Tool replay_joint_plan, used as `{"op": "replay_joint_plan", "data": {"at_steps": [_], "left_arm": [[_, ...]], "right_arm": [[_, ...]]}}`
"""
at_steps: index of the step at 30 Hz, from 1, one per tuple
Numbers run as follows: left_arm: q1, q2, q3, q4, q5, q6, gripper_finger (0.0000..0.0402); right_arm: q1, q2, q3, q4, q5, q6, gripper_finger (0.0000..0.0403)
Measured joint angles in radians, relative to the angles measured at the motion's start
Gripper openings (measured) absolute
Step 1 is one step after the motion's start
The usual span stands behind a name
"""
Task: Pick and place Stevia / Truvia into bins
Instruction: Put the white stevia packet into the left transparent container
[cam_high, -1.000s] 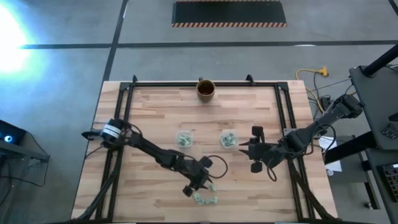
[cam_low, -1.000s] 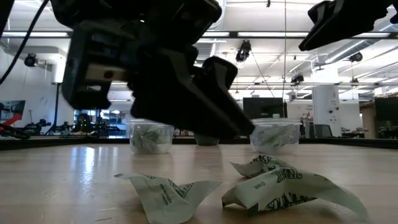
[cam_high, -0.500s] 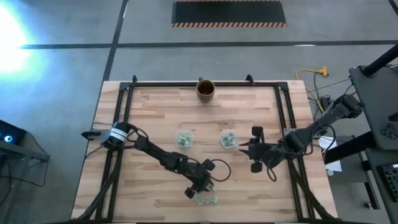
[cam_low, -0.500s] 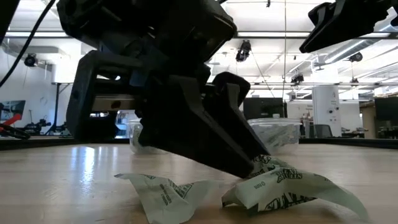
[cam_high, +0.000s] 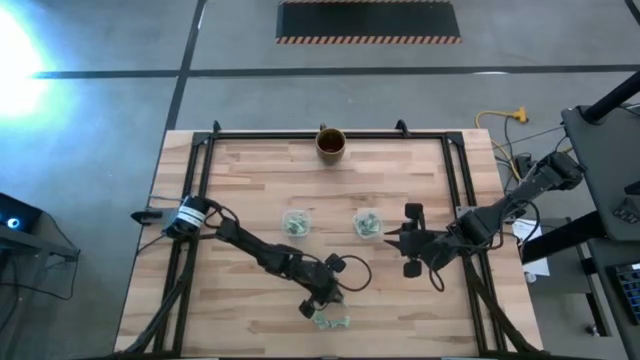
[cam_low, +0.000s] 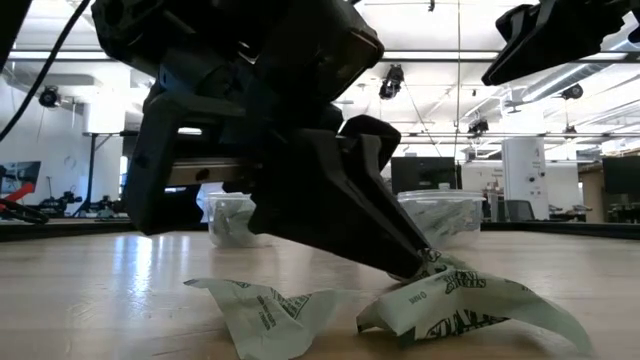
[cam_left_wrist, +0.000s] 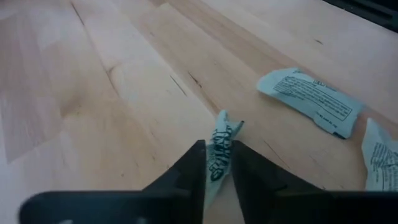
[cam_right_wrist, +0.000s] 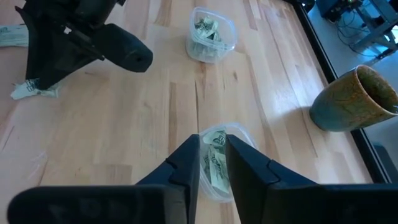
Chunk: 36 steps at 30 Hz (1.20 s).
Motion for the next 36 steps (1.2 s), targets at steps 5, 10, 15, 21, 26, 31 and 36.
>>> {"op": "replay_joint_plan", "data": {"at_steps": [5, 10, 15, 21, 26, 31, 36], "left_arm": [[0.000, 0.000, 0.000, 0.000, 0.000, 0.000, 0.0013], [0.000, 0.000, -0.001, 0.000, 0.000, 0.000, 0.0003], [0.001, -0.001, -0.001, 0.000, -0.002, 0.001, 0.0001], [0.001, -0.050, -0.003, -0.042, -0.063, 0.024, 0.0000], [0.002, -0.130, -0.019, -0.163, -0.227, 0.030, 0.0000], [0.005, -0.243, -0.057, -0.291, -0.416, 0.027, 0.0000], [0.005, -0.386, -0.126, -0.401, -0.575, -0.011, 0.0000]], "right_arm": [[0.000, 0.000, 0.000, 0.001, 0.000, 0.000, 0.0063], [0.000, 0.000, 0.000, 0.001, 0.000, 0.000, 0.0063], [0.000, 0.000, 0.000, 0.002, 0.000, 0.000, 0.0064], [0.000, 0.000, 0.000, 0.002, 0.000, 0.000, 0.0064], [0.000, 0.000, 0.000, 0.004, 0.000, 0.002, 0.0063], [0.000, 0.000, -0.002, 0.002, -0.001, 0.004, 0.0062], [0.000, 0.000, -0.003, 0.003, -0.002, 0.004, 0.0059]]}}
